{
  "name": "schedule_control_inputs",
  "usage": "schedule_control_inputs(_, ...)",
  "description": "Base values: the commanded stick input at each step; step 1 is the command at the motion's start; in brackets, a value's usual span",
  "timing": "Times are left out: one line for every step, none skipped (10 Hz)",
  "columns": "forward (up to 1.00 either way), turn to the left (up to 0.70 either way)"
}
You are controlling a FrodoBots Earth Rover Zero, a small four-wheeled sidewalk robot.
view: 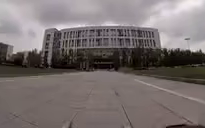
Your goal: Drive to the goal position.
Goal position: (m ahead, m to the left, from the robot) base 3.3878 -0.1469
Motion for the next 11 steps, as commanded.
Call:
schedule_control_inputs(1.00, 0.00)
schedule_control_inputs(1.00, 0.00)
schedule_control_inputs(1.00, 0.00)
schedule_control_inputs(1.00, 0.00)
schedule_control_inputs(1.00, 0.00)
schedule_control_inputs(1.00, -0.08)
schedule_control_inputs(1.00, -0.17)
schedule_control_inputs(1.00, -0.01)
schedule_control_inputs(1.00, 0.00)
schedule_control_inputs(1.00, 0.00)
schedule_control_inputs(1.00, 0.00)
